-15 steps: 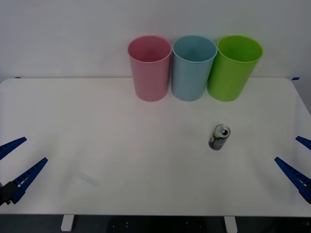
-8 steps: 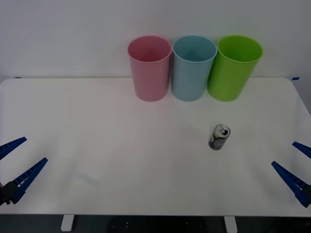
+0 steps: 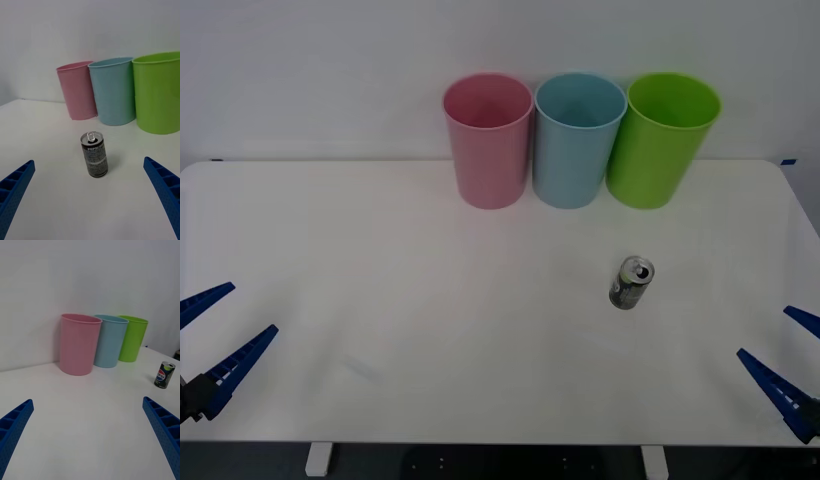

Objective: Grasp the object on the table and drop it into the matching bin: aluminum can to the light blue bin, PET bottle to the pink bin.

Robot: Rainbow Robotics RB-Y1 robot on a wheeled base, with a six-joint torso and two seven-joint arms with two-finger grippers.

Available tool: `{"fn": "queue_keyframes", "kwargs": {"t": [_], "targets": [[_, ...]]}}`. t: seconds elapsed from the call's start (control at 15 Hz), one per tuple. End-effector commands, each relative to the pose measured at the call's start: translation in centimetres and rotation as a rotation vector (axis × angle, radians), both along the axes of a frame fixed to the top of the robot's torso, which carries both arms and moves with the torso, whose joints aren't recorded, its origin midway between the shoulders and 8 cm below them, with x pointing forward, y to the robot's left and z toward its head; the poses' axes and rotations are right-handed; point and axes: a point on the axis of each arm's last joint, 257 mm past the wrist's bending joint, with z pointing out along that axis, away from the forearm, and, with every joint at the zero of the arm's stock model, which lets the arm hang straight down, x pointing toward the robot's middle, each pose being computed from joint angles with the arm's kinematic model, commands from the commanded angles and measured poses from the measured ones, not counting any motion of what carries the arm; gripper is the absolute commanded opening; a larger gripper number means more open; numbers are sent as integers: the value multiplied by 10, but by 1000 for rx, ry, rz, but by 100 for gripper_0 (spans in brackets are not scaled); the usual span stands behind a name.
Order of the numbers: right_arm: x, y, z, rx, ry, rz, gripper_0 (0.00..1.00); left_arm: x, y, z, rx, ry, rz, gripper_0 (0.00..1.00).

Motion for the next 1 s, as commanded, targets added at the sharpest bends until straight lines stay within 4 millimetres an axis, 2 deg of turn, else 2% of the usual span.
{"fn": "queue_keyframes", "kwargs": {"t": [0.07,0.47,0.87,1.0], "targets": [[-5,-1,-11,-69,-25,-24,100,0,0,0,0,0,0,100],[1,15,-42,-89,9,-66,100,0,0,0,0,0,0,100],[22,41,-68,-65,45,-105,100,0,0,0,0,0,0,100],[33,43,-76,-84,24,-113,100,0,0,0,0,0,0,100]]}}
